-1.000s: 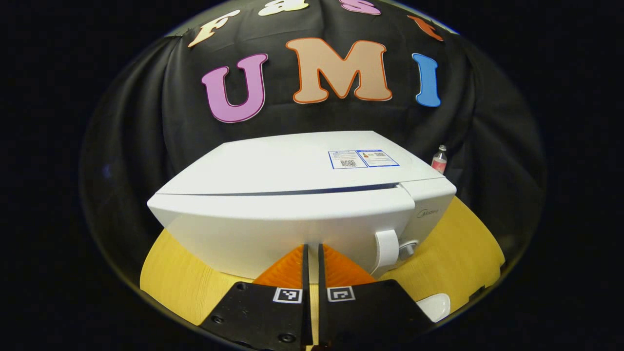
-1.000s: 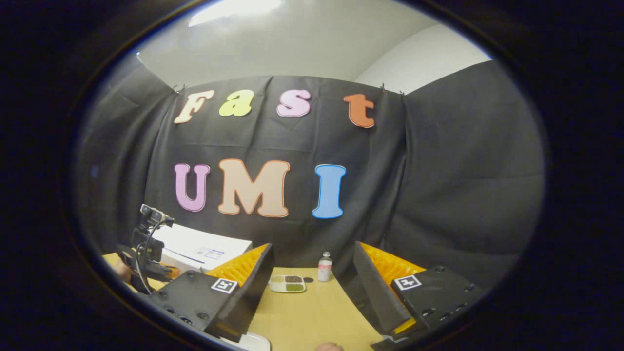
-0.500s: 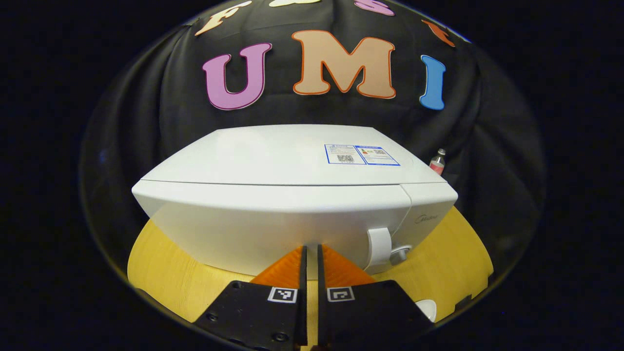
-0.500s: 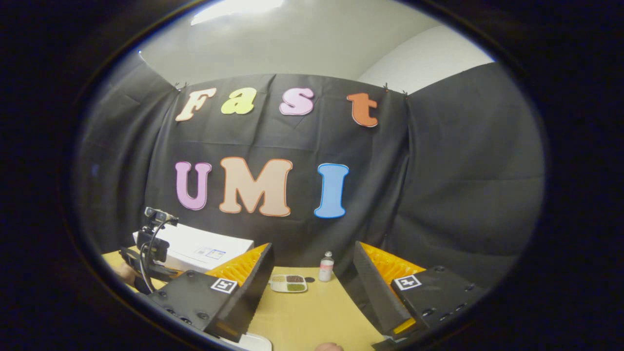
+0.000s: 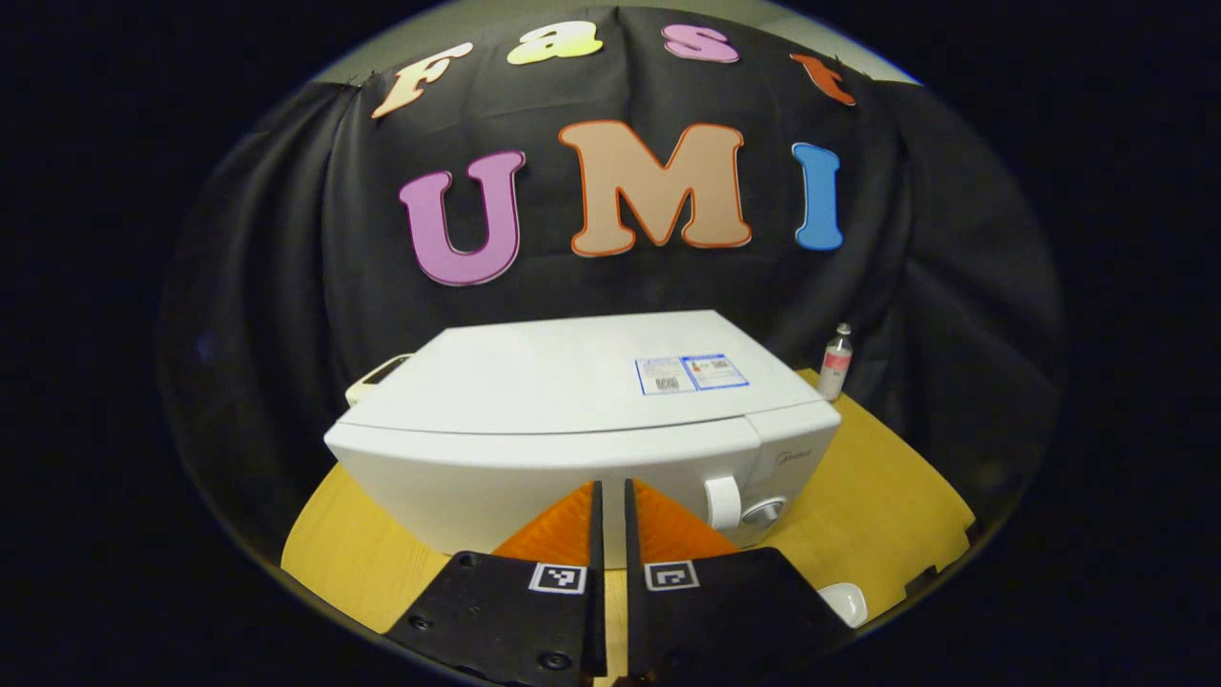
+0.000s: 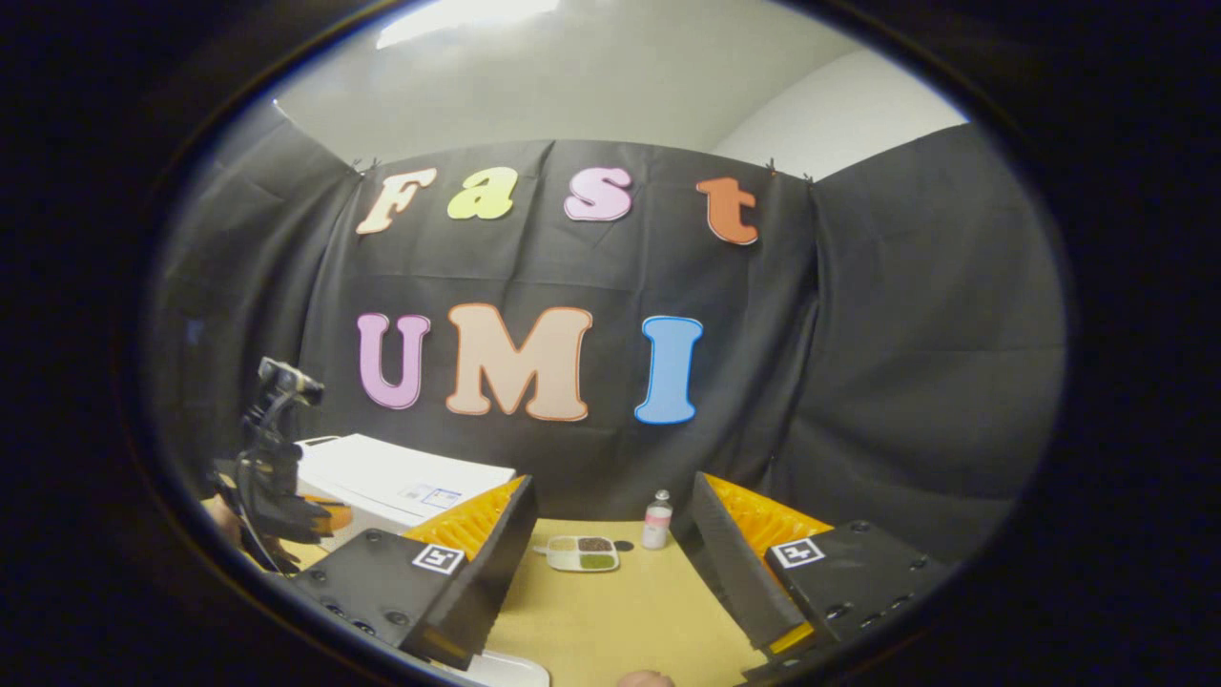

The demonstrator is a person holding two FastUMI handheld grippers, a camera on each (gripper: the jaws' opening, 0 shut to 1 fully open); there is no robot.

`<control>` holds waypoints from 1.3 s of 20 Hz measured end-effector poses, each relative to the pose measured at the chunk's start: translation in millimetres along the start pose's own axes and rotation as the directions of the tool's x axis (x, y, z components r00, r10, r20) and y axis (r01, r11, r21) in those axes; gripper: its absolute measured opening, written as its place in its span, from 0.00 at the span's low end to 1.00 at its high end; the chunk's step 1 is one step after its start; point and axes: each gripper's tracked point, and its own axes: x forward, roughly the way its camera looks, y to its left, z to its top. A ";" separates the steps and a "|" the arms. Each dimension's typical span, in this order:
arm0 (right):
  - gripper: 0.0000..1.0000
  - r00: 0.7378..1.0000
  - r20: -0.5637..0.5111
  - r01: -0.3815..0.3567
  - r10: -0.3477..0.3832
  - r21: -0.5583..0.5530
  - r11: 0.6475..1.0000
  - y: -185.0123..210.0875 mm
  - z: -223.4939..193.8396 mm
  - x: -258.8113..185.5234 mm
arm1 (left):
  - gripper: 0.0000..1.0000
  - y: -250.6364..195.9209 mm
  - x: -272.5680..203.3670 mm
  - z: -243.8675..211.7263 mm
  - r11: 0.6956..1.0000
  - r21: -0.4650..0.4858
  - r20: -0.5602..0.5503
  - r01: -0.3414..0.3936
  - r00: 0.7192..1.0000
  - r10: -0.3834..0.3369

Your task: Open the microwave oven with the left hand, put the food in, and close the microwave oven.

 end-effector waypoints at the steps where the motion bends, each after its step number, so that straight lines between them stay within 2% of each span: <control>1: 0.94 1.000 -0.004 -0.002 0.002 -0.003 1.000 4.3 -0.9 3.0 | 0.17 3.0 -8.6 18.1 1.000 -0.006 0.040 0.001 0.999 -0.001; 3: 0.94 1.000 -0.002 -0.023 0.023 -0.006 1.000 16.5 3.9 8.1 | 0.31 8.1 -24.1 55.9 0.999 -0.032 0.111 0.012 0.994 -0.008; 4: 1.00 1.000 0.000 -0.031 0.031 -0.008 0.999 22.1 6.3 10.7 | 0.37 6.9 -32.7 73.8 0.998 -0.052 0.146 0.032 0.989 -0.024; 5: 0.96 0.999 0.000 -0.033 0.033 -0.012 0.999 25.1 7.3 14.8 | 0.55 10.5 -40.9 90.4 0.998 -0.059 0.182 0.036 0.983 -0.025; 8: 0.96 1.000 0.001 -0.021 0.021 -0.015 1.000 31.6 13.0 24.7 | 0.99 29.6 -62.1 132.5 0.999 -0.038 0.288 -0.009 0.957 0.020; 11: 0.96 1.000 -0.004 -0.022 0.022 0.002 1.000 39.0 16.6 31.6 | 0.96 35.4 -86.0 152.7 0.999 -0.018 0.331 -0.028 0.943 0.033; 12: 1.00 1.000 -0.002 -0.024 0.024 0.006 1.000 40.2 18.2 33.2 | 0.96 38.8 -93.4 157.0 0.999 -0.021 0.337 -0.038 0.940 0.043; 16: 0.96 1.000 0.005 -0.024 0.024 0.003 1.000 42.4 26.8 40.1 | 0.95 41.8 -121.1 169.1 0.997 -0.070 0.349 -0.038 0.935 0.060; 20: 0.96 1.000 0.004 -0.026 0.026 0.009 1.000 42.6 31.6 43.0 | 0.95 45.1 -134.1 172.1 0.998 -0.036 0.364 -0.056 0.929 0.065; 24: 0.96 1.000 0.002 -0.024 0.024 -0.003 1.000 40.9 29.9 42.0 | 0.93 36.1 -145.2 183.1 0.999 -0.047 0.405 -0.028 0.913 0.045; 26: 0.96 1.000 0.000 -0.026 0.026 -0.007 1.000 41.9 28.8 40.6 | 0.95 36.1 -146.7 180.9 0.999 -0.029 0.394 -0.036 0.918 0.045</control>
